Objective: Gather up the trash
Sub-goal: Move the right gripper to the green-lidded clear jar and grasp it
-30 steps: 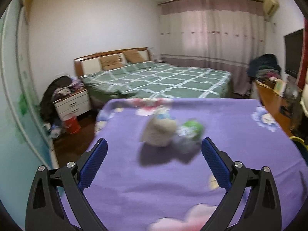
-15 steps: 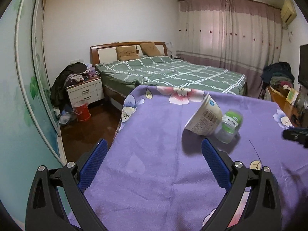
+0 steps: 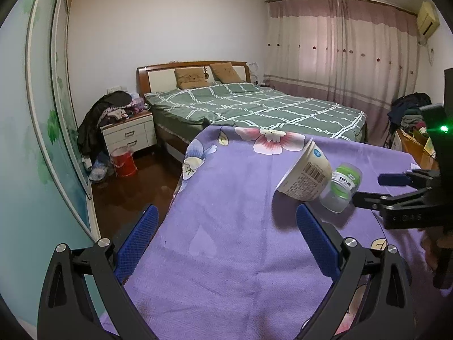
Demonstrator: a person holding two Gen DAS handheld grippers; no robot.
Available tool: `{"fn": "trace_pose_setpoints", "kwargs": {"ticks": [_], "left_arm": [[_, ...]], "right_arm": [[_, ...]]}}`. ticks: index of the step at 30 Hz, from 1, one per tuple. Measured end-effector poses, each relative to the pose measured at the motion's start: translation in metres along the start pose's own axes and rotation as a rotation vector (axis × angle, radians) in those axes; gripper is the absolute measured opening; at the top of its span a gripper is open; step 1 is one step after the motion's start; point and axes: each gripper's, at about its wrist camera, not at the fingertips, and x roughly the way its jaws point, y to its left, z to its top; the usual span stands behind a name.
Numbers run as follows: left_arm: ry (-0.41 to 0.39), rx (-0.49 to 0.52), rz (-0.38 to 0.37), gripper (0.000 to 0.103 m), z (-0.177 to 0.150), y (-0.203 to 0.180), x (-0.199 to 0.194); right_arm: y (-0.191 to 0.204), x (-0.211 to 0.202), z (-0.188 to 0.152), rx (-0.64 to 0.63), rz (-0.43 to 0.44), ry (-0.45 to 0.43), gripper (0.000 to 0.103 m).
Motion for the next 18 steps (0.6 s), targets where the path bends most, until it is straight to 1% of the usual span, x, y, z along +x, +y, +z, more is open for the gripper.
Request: {"fn": "trace_pose_setpoints", "kwargs": {"ticks": [2, 7, 12, 13, 14, 15, 18], "left_arm": [[0.001, 0.005, 0.000, 0.096, 0.000, -0.003, 0.000], [-0.009, 0.034, 0.008, 0.096, -0.001, -0.008, -0.001], [-0.006, 0.036, 0.010, 0.096, -0.001, -0.009, -0.001], [-0.004, 0.036, 0.009, 0.096, -0.001, -0.010, -0.001], [-0.004, 0.035, 0.009, 0.096, 0.000, -0.010, -0.001], [-0.004, 0.036, 0.010, 0.096, 0.000, -0.010, -0.002], [-0.002, 0.040, 0.011, 0.096, 0.000, -0.010, -0.001]], "right_arm": [[0.001, 0.013, 0.008, -0.009, -0.011, 0.018, 0.088], [-0.001, 0.035, 0.013, -0.020, 0.007, 0.061, 0.088], [-0.003, 0.044, 0.014, -0.007, 0.050, 0.062, 0.088], [-0.003, 0.045, 0.014, -0.010, 0.048, 0.061, 0.085], [-0.004, 0.046, 0.014, -0.007, 0.052, 0.067, 0.075], [-0.005, 0.048, 0.014, -0.001, 0.062, 0.074, 0.071], [-0.009, 0.043, 0.009, 0.013, 0.067, 0.072, 0.071]]}}
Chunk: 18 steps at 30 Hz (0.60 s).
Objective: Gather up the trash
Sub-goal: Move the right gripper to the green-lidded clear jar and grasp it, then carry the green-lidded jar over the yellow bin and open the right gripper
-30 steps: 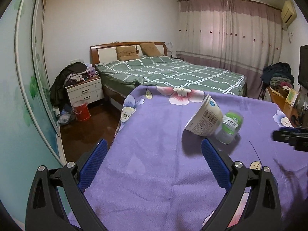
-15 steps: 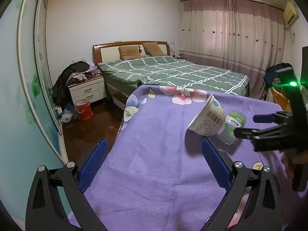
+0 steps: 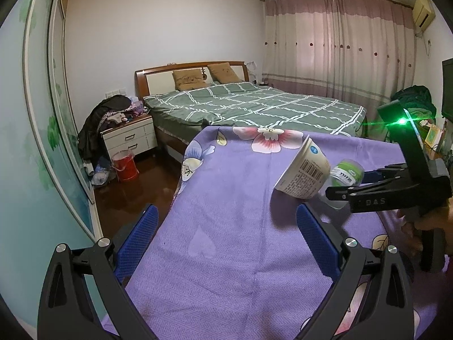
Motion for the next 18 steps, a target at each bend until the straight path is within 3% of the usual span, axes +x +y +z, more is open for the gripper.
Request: {"fn": "trace_pose_setpoints", "kwargs": {"ticks": [12, 18], "left_arm": [[0.001, 0.009, 0.007, 0.096, 0.001, -0.003, 0.000], [0.002, 0.022, 0.004, 0.096, 0.000, -0.007, -0.001]], "right_arm": [[-0.039, -0.054, -0.058, 0.083, -0.094, -0.002, 0.071], [-0.080, -0.099, -0.103, 0.237, -0.174, -0.004, 0.071]]}}
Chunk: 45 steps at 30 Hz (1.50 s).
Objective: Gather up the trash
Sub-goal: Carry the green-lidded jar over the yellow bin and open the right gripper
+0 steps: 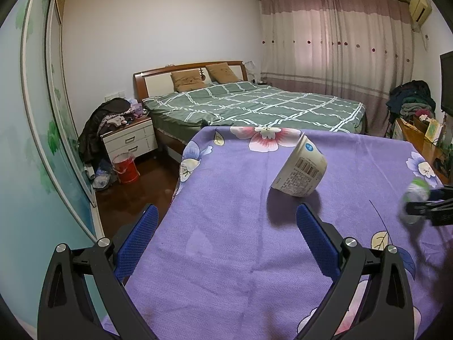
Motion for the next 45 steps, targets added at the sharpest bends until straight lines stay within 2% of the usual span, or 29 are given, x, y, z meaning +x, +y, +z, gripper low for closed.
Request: {"fn": "trace_pose_setpoints", "kwargs": {"ticks": [3, 5, 6, 9, 14, 17, 22, 27, 30, 32, 34, 40, 45], "left_arm": [[0.002, 0.009, -0.002, 0.096, 0.000, -0.002, -0.001], [0.010, 0.020, -0.005, 0.096, 0.001, -0.005, 0.000], [0.014, 0.026, -0.007, 0.096, 0.001, -0.007, 0.001], [0.018, 0.046, -0.016, 0.096, 0.000, -0.012, 0.002], [0.013, 0.051, -0.014, 0.096, 0.001, -0.016, 0.001], [0.020, 0.054, -0.018, 0.096, 0.001, -0.021, 0.001], [0.019, 0.082, -0.011, 0.096, 0.001, -0.031, 0.001], [0.027, 0.086, -0.038, 0.096, 0.004, -0.039, 0.002], [0.025, 0.089, -0.063, 0.096, 0.014, -0.044, 0.004], [0.023, 0.086, -0.089, 0.096, 0.023, -0.047, 0.007], [0.016, 0.080, -0.109, 0.096, 0.035, -0.051, 0.011], [0.007, 0.119, -0.157, 0.096, 0.064, -0.074, 0.037], [0.075, 0.111, -0.179, 0.096, 0.074, -0.088, 0.078]], "right_arm": [[-0.038, -0.027, -0.019, 0.094, -0.072, -0.028, 0.071], [-0.068, -0.047, -0.032, 0.166, -0.153, -0.061, 0.070], [-0.088, -0.059, -0.041, 0.208, -0.222, -0.082, 0.069], [-0.133, -0.079, -0.062, 0.300, -0.317, -0.094, 0.068], [-0.198, -0.098, -0.103, 0.457, -0.406, -0.091, 0.067], [-0.219, -0.095, -0.118, 0.523, -0.375, -0.075, 0.067], [-0.233, -0.101, -0.134, 0.563, -0.371, -0.089, 0.067], [-0.238, -0.102, -0.134, 0.571, -0.405, -0.090, 0.067], [-0.239, -0.098, -0.132, 0.565, -0.454, -0.072, 0.067], [-0.238, -0.099, -0.133, 0.561, -0.470, -0.090, 0.073], [-0.236, -0.099, -0.132, 0.553, -0.479, -0.098, 0.074], [-0.233, -0.090, -0.130, 0.556, -0.457, -0.092, 0.074], [-0.230, -0.087, -0.128, 0.553, -0.449, -0.091, 0.074]]}}
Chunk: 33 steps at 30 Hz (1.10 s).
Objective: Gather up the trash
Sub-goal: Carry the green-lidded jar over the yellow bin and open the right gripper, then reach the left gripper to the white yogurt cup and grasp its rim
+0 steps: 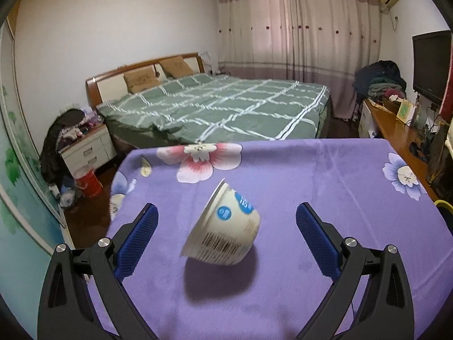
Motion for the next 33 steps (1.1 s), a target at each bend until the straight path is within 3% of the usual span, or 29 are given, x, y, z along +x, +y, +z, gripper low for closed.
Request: {"fn": "trace_pose_setpoints", "kwargs": {"ticks": [5, 11, 17, 20, 24, 29, 33], "left_arm": [[0.045, -0.024, -0.042, 0.096, 0.005, -0.006, 0.026], [0.053, 0.079, -0.133, 0.096, 0.006, -0.050, 0.034], [0.052, 0.156, -0.219, 0.096, -0.006, -0.084, 0.014], [0.052, 0.118, -0.208, 0.096, -0.012, -0.074, 0.000], [0.114, 0.046, -0.171, 0.096, -0.026, -0.050, -0.005], [0.214, 0.032, -0.139, 0.096, -0.036, -0.043, 0.020], [0.240, 0.035, -0.105, 0.096, -0.040, -0.047, 0.037]], "right_arm": [[0.001, -0.006, 0.002, -0.001, -0.003, -0.015, 0.074], [-0.001, -0.011, 0.001, 0.006, -0.005, -0.024, 0.074], [0.000, -0.012, 0.000, 0.008, 0.006, -0.020, 0.074], [-0.001, -0.012, -0.001, 0.009, 0.009, -0.022, 0.074], [-0.002, -0.010, -0.001, 0.020, 0.013, -0.024, 0.075], [0.000, -0.012, -0.001, 0.024, 0.021, -0.029, 0.075], [0.000, -0.013, -0.001, 0.026, 0.023, -0.031, 0.075]]}}
